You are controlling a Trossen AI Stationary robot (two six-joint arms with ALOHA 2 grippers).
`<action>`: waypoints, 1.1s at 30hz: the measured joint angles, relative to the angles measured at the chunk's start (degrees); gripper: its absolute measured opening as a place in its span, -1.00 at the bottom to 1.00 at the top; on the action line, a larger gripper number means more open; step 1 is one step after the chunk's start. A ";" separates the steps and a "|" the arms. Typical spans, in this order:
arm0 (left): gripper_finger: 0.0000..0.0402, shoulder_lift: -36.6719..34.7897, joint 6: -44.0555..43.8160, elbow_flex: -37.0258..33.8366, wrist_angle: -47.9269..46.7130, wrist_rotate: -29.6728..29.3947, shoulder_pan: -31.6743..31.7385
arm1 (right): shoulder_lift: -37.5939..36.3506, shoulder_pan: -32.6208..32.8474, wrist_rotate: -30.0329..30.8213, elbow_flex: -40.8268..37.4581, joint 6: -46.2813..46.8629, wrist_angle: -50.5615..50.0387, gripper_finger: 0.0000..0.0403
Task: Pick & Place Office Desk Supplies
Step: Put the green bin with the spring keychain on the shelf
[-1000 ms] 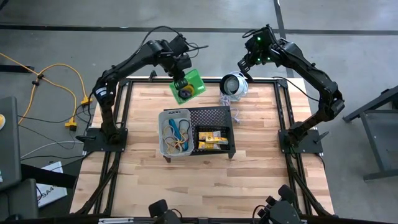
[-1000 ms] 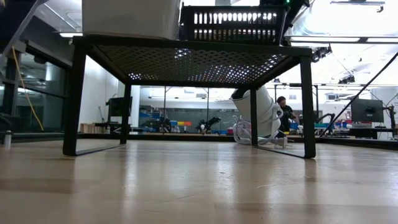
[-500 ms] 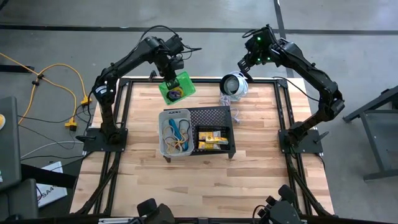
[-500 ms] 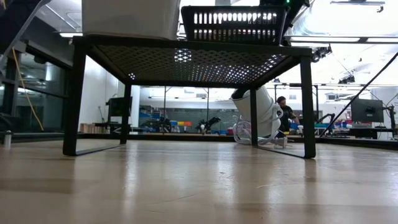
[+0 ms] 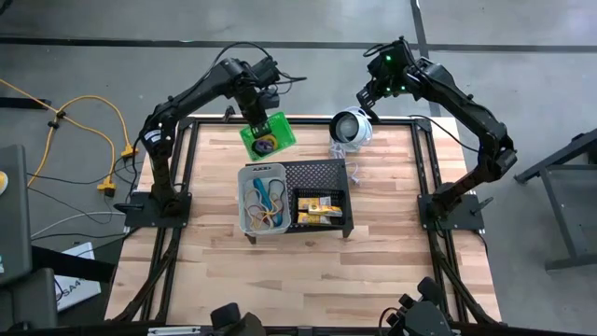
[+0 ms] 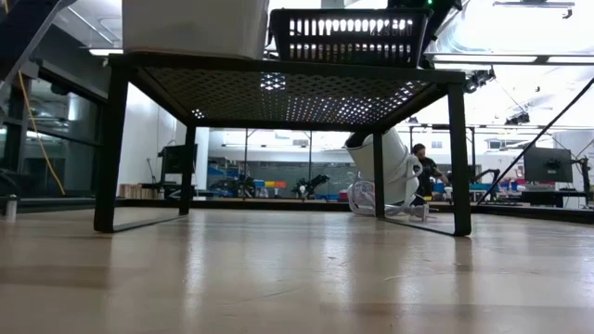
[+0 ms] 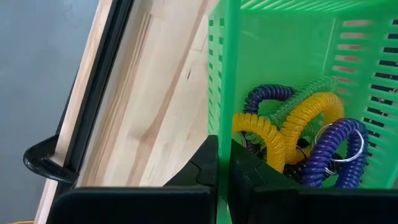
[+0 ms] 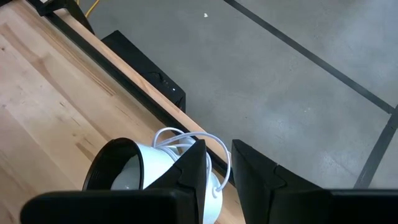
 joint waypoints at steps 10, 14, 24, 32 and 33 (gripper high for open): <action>-1.00 0.00 2.54 0.00 1.08 -0.04 -0.01 | 0.00 0.02 0.00 0.01 0.02 0.00 -0.68; -1.00 0.00 2.54 0.00 1.11 -0.04 0.01 | 0.00 0.02 -0.02 0.01 0.06 1.12 -0.68; -1.00 0.00 2.06 -0.02 1.07 -0.02 0.01 | 0.00 0.00 -7.11 -0.01 3.30 8.15 -0.68; -1.00 0.00 2.44 -0.02 1.02 1.14 0.01 | 0.42 4.23 -21.69 -0.01 -6.97 9.11 -0.68; -1.00 0.00 2.47 -0.02 1.05 1.15 0.01 | 0.44 5.84 -20.84 -0.01 -9.24 9.07 -0.68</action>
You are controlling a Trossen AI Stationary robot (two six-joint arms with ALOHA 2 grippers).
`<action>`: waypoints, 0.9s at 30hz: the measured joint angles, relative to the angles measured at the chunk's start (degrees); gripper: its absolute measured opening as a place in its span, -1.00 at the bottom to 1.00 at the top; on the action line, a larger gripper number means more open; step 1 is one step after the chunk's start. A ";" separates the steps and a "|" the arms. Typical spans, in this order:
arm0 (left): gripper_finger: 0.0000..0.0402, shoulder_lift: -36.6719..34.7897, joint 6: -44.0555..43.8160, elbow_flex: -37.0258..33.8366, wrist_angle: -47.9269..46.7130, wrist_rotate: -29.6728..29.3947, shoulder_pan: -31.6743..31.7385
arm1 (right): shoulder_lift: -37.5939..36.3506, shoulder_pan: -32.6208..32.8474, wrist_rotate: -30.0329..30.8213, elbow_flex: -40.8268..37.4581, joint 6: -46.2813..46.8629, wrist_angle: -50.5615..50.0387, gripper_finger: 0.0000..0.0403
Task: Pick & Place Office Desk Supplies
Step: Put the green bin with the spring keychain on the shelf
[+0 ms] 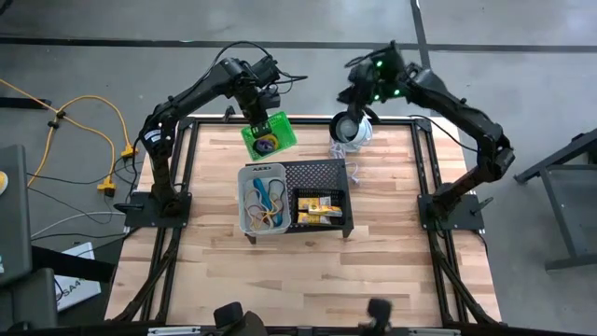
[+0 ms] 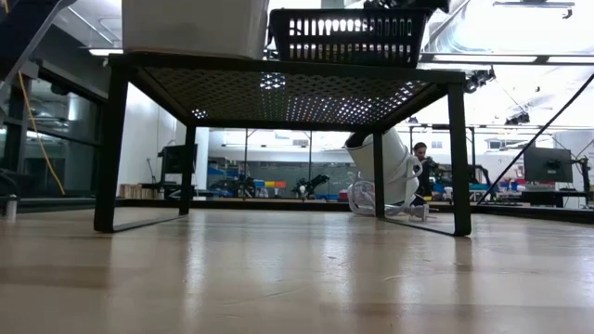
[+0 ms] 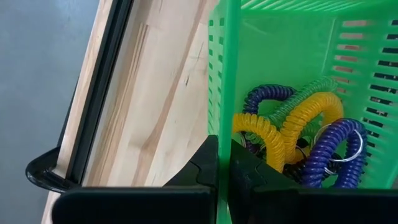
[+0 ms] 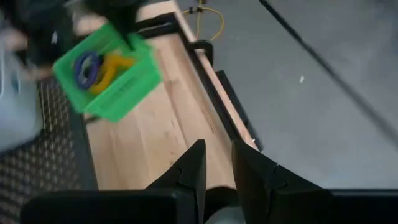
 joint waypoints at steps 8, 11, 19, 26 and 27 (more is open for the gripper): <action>-1.00 0.00 -1.70 -0.02 0.89 0.18 0.00 | 0.02 15.58 8.91 0.00 -16.13 2.03 -0.68; -1.00 0.00 -2.37 -0.02 0.98 0.87 0.01 | 0.02 19.95 11.17 0.00 -20.53 2.12 -0.68; -1.00 -0.02 -2.51 -0.02 1.03 5.73 -1.13 | 1.55 25.81 12.71 0.00 -23.08 2.49 -0.68; -1.00 -0.02 -2.12 -0.02 1.44 5.65 -2.04 | 6.29 26.49 12.30 0.00 -25.41 3.06 -0.68; -1.00 -0.02 -2.12 -0.02 1.42 5.65 -2.05 | 6.85 26.63 12.23 0.00 -25.81 3.10 -0.68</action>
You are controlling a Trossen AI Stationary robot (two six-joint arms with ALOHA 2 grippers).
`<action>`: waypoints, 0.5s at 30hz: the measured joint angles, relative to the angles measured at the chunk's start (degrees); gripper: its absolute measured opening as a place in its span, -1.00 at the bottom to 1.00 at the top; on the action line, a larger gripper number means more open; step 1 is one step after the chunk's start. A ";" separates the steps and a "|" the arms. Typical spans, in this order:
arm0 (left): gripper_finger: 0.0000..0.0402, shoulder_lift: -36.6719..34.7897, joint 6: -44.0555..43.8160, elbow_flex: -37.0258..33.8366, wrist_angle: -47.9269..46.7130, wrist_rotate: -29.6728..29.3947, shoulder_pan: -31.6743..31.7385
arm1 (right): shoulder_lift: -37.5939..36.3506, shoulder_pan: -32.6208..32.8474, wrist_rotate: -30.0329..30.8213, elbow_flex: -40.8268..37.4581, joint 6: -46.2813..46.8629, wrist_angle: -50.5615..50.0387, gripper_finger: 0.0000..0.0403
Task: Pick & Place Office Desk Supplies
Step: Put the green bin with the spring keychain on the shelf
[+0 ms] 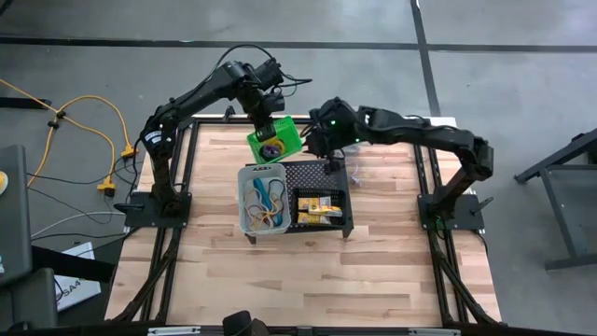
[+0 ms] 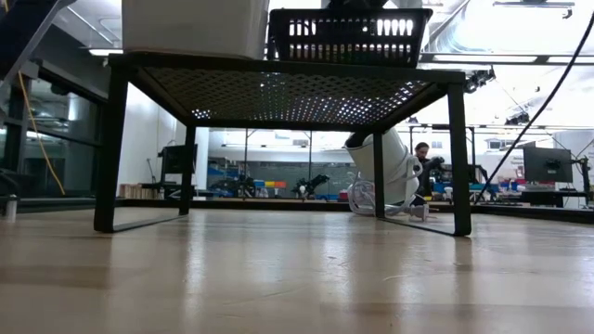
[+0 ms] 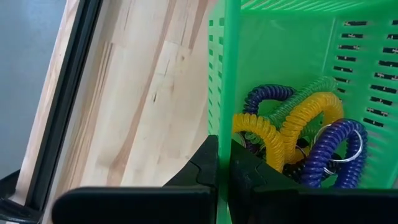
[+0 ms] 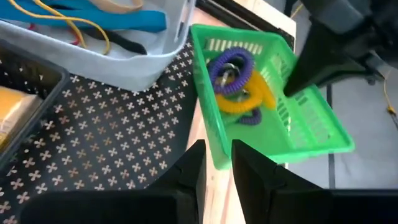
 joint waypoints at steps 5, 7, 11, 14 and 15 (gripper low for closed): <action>-1.00 0.00 0.23 -0.02 0.21 -0.06 0.02 | 2.28 0.61 -0.04 0.00 -2.39 1.61 -0.68; -1.00 0.00 0.46 -0.02 0.22 -0.04 0.04 | 3.16 1.08 0.06 0.00 -3.20 2.60 -0.68; -1.00 0.00 0.50 -0.02 0.26 -0.04 0.02 | 3.57 1.32 0.56 0.00 -5.53 3.95 -0.68; -1.00 0.00 0.50 -0.02 0.42 -0.04 0.03 | 3.55 1.66 1.16 0.00 -6.20 5.46 -0.68; -1.00 0.00 0.50 -0.02 0.41 -0.04 0.03 | 3.55 1.67 1.17 0.00 -6.41 5.74 -0.68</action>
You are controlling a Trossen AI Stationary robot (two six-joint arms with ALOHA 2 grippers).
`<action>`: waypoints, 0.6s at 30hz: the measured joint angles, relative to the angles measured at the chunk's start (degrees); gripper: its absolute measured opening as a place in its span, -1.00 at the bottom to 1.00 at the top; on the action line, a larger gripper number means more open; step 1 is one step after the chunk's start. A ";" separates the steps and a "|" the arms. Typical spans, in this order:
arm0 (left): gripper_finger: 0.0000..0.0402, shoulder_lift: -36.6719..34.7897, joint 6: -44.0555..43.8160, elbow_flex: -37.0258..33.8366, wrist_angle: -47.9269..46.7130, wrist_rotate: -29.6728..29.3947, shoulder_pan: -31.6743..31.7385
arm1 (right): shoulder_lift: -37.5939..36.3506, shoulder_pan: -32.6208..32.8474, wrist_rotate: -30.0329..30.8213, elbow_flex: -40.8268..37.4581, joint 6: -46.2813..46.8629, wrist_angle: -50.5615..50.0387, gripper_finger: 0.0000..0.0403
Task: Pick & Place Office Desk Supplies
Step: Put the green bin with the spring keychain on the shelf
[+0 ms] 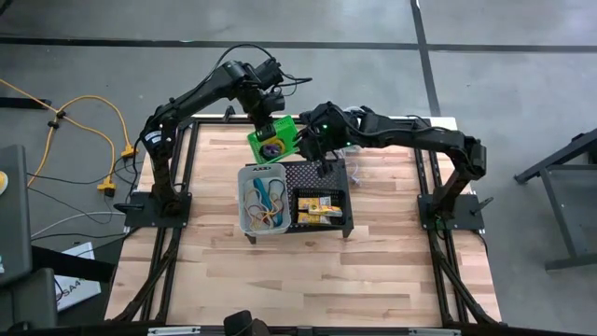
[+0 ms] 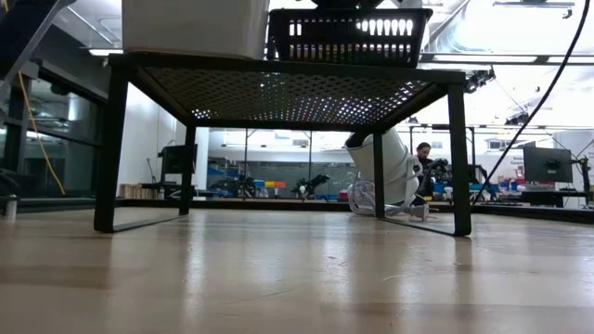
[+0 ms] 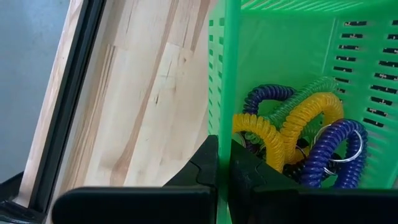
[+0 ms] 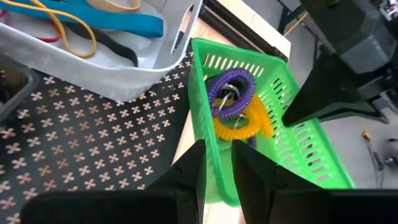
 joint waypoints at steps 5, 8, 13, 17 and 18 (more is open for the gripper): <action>-1.00 0.27 0.00 0.00 0.01 0.00 -0.10 | 0.00 0.00 0.02 0.00 -0.60 0.56 -0.68; -1.00 0.80 0.23 0.00 0.39 0.05 -0.12 | 0.88 0.00 -0.18 0.00 -0.81 0.84 -0.68; -1.00 1.37 0.63 -0.02 0.40 0.05 -0.19 | 2.40 -0.05 -0.38 0.07 -0.99 0.79 -0.68; -1.00 1.55 1.14 -0.04 0.42 0.00 -0.24 | 3.49 -0.48 1.06 -0.02 -1.61 0.27 -0.68; -1.00 1.56 1.23 -0.04 0.42 0.00 -0.32 | 3.62 -0.40 1.12 0.02 -1.85 0.47 -0.68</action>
